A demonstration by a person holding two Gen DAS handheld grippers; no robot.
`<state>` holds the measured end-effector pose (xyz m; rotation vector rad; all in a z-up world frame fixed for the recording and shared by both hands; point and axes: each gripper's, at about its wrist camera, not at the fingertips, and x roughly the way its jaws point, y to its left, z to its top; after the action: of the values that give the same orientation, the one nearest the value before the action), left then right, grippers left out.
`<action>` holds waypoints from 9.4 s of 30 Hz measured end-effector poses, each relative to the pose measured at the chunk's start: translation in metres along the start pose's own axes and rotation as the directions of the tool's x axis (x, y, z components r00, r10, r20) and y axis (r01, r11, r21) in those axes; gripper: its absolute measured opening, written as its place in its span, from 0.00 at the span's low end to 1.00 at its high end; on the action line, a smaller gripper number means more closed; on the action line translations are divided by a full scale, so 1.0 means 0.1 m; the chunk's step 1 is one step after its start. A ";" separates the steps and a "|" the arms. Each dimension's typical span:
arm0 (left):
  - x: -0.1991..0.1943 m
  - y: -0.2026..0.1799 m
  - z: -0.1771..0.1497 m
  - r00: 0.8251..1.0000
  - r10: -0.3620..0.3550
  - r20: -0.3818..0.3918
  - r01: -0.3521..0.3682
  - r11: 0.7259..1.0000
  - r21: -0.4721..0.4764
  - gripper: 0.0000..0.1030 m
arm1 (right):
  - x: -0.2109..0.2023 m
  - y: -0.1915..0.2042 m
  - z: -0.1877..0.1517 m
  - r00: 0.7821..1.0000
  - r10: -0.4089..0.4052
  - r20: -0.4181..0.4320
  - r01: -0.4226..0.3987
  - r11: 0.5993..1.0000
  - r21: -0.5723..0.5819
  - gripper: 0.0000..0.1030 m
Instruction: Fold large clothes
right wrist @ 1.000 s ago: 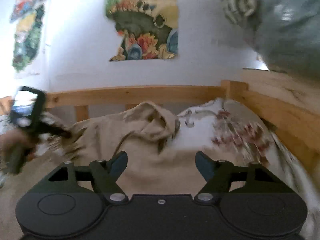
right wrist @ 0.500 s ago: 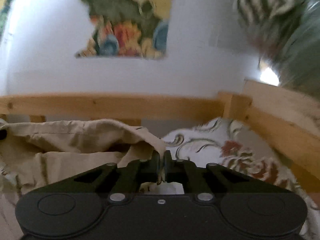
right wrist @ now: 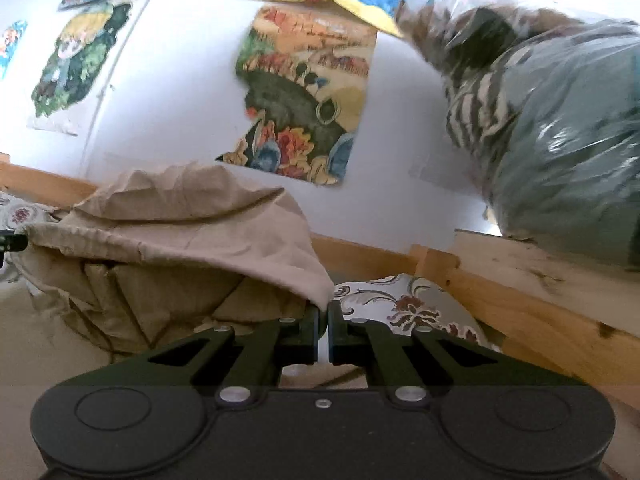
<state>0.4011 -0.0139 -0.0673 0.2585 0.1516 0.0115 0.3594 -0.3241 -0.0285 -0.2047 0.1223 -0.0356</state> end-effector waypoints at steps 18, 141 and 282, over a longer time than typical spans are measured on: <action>-1.00 0.58 -0.36 0.871 -0.326 -0.367 0.264 0.942 -0.209 0.69 | -0.91 -0.36 -0.60 0.940 -0.050 -0.338 0.161 0.938 0.308 0.44; -2.74 0.46 -0.06 0.937 -0.088 -0.338 0.097 0.995 0.008 0.04 | -2.76 0.92 -0.87 0.895 0.013 -0.445 -0.311 0.734 -0.604 0.55; -1.08 -0.04 0.01 0.924 -0.069 -0.375 0.032 0.994 -0.104 0.86 | -1.40 1.14 -0.09 0.983 -0.027 -0.184 0.033 0.999 0.027 0.99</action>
<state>0.2947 -0.0215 -0.0519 0.1538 0.5422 0.0172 0.2223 -0.2076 -0.0441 -0.1726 0.3027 -0.0863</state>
